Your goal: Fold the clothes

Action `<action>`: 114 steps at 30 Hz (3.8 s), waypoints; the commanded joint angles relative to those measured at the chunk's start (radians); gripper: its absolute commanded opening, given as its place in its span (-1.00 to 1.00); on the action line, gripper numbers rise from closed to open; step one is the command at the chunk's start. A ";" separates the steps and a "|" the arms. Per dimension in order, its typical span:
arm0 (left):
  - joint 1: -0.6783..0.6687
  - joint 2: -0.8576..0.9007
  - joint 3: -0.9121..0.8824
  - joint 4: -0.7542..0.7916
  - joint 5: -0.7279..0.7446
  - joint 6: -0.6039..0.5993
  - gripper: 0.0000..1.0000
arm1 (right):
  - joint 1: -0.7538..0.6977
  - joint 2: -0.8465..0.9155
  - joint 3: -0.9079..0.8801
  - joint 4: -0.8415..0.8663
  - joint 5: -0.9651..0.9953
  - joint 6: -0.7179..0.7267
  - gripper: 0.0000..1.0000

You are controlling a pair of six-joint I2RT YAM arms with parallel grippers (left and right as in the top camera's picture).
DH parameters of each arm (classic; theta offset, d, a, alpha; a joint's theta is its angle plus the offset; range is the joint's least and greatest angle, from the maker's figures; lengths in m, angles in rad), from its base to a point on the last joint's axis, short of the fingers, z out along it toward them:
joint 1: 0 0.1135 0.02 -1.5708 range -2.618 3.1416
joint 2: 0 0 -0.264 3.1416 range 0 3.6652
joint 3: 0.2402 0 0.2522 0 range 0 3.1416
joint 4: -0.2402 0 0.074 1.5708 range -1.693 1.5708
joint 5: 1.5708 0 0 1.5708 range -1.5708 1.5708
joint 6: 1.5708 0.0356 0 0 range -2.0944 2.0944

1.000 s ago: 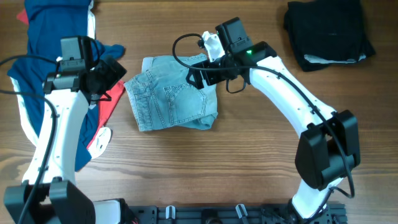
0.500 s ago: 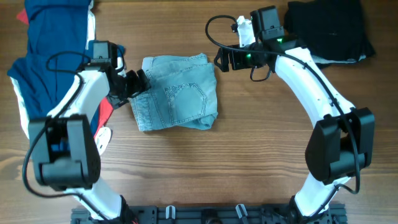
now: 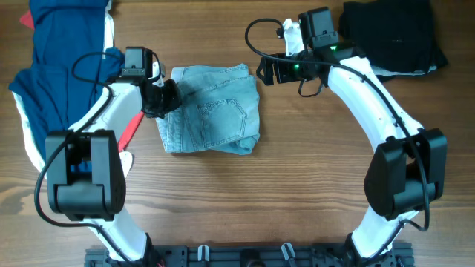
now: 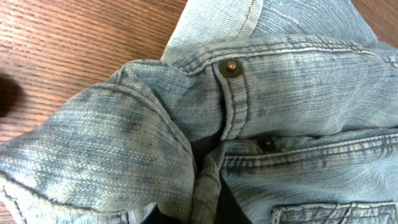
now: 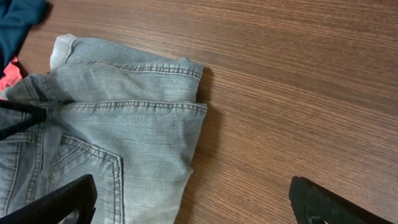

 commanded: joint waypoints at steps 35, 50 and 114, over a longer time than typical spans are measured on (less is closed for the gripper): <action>-0.020 -0.198 0.060 0.164 -0.332 -0.151 0.99 | 0.050 0.106 -0.113 -0.092 -0.146 0.056 0.96; 0.004 -0.251 0.060 -0.015 -0.331 -0.151 0.99 | 0.034 0.220 -0.123 0.154 0.148 0.176 -0.91; 0.005 -0.251 0.060 -0.074 -0.320 -0.147 0.99 | -0.207 0.359 0.044 0.178 0.259 -0.150 0.78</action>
